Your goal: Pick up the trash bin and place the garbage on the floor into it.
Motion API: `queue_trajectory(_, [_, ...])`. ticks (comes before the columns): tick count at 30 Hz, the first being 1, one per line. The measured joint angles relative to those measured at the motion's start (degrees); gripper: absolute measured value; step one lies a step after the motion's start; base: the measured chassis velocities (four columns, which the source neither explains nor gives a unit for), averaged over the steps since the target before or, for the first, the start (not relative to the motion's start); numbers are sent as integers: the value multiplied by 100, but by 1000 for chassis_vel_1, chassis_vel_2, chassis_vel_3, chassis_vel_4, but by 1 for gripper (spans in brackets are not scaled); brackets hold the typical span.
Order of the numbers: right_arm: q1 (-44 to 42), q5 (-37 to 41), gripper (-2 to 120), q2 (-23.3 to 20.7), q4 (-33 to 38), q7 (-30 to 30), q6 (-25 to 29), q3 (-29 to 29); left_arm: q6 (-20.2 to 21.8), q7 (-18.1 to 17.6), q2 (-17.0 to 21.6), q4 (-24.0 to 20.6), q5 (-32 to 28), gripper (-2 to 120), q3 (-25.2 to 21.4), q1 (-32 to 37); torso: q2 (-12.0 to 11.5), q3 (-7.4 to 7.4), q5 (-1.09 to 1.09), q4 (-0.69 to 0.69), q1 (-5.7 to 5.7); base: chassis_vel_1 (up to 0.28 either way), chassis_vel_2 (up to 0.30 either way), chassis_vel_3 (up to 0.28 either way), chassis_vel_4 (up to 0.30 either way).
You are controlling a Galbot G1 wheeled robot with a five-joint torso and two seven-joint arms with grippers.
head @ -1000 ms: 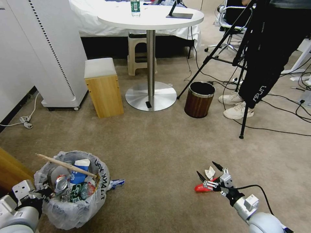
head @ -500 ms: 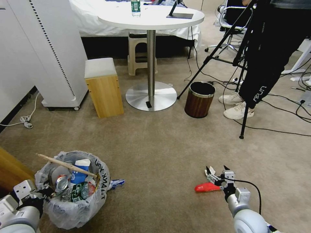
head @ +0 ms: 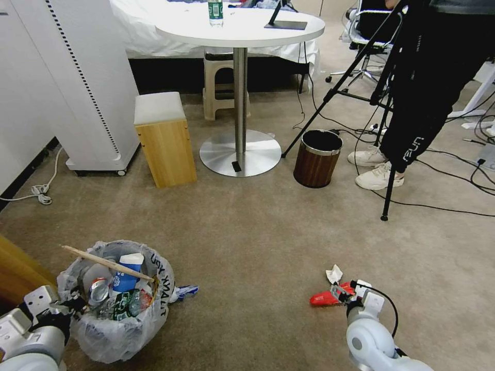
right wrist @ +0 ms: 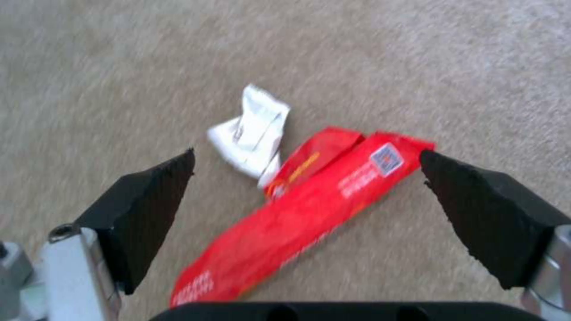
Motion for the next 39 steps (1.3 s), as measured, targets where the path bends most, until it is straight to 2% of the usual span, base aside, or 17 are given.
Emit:
queue_trajectory(3, [103,154,94,94,-80,-91,-9,315,-9,10,11,-30,-10,1,3,6,0,0,-2,0,0,0,0,0,0])
queue_trajectory(7, [216,223,93,232,-197,-111,-12,429,-11,12,-12,-104,-12,1,45,-2,0,0,0,0,0,0,0,0,0])
queue_trajectory(12, [326,147,93,620,-601,-289,32,572,-12,14,-17,-167,-12,1,116,0,0,0,0,-1,0,0,0,0,0])
queue_trajectory(20, [302,-135,89,1301,-1094,-569,146,493,-38,48,-55,-259,-7,1,151,28,0,0,0,0,0,0,0,0,0])
queue_trajectory(26, [189,-336,89,1583,-1337,-763,277,492,-50,58,-70,-330,-1,1,173,46,0,0,-1,0,0,0,0,0,0])
queue_trajectory(39, [148,-477,86,1683,-1560,-868,359,622,-81,67,-36,-360,-28,1,148,55,0,0,0,0,0,0,0,0,0])
